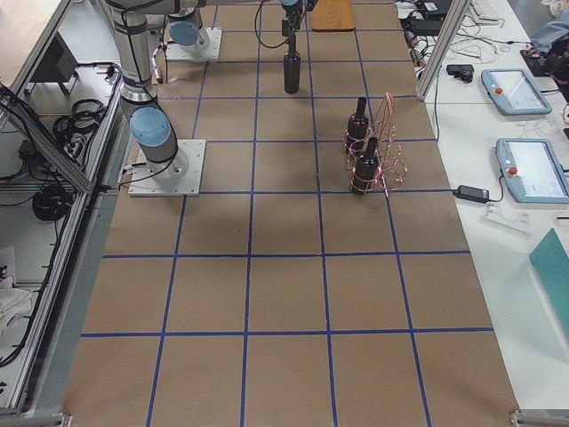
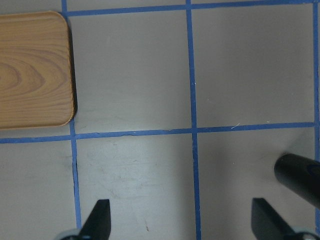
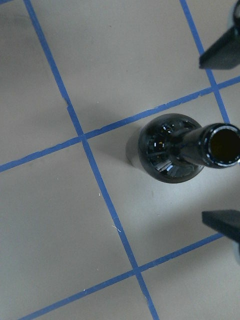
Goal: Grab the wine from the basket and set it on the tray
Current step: 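Open the right gripper and withdraw it to the rack while the left arm approaches, then lower the left gripper onto the bottle neck and close it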
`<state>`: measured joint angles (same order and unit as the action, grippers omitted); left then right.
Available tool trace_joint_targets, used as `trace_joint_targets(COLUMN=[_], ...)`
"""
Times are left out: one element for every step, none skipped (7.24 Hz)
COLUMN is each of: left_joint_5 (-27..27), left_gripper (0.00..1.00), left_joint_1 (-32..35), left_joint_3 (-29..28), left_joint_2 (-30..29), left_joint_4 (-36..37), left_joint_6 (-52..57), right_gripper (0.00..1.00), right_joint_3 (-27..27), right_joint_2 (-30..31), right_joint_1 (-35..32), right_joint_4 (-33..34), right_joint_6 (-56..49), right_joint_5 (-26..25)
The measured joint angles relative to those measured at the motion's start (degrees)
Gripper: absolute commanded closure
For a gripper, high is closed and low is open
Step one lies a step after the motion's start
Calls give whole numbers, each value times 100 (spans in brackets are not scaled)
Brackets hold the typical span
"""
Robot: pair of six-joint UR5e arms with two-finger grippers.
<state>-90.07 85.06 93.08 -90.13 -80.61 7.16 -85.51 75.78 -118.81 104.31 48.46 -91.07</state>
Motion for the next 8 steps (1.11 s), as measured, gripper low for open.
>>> trace_joint_targets(left_joint_5=[8,35,72,70,54,60,75,92], left_gripper=[0,0,0,0,0,0,0,0], left_joint_1=[21,65,176,451,866,1331,1690,1975], left_joint_3=[-2,-12,-20,-23,-31,-31,-19,-1], left_joint_2=[19,45,67,79,66,24,-37,-128], left_joint_4=[-10,-15,-9,-3,29,124,217,264], left_joint_6=[-5,-28,-98,-348,-799,-1221,-1428,-1580], right_gripper=[0,0,0,0,0,0,0,0], right_joint_3=[4,6,8,8,7,0,-10,-23], right_joint_2=[167,380,617,810,945,1027,1063,1080], right_joint_1=[282,668,1110,1552,1948,2226,2352,2393], right_joint_4=[-104,-343,-659,-889,-989,-1028,-1041,-1046], right_joint_6=[-490,-1132,-1885,-2628,-3354,-3889,-4120,-4202], right_joint_5=[0,-1,-3,1,6,9,14,27])
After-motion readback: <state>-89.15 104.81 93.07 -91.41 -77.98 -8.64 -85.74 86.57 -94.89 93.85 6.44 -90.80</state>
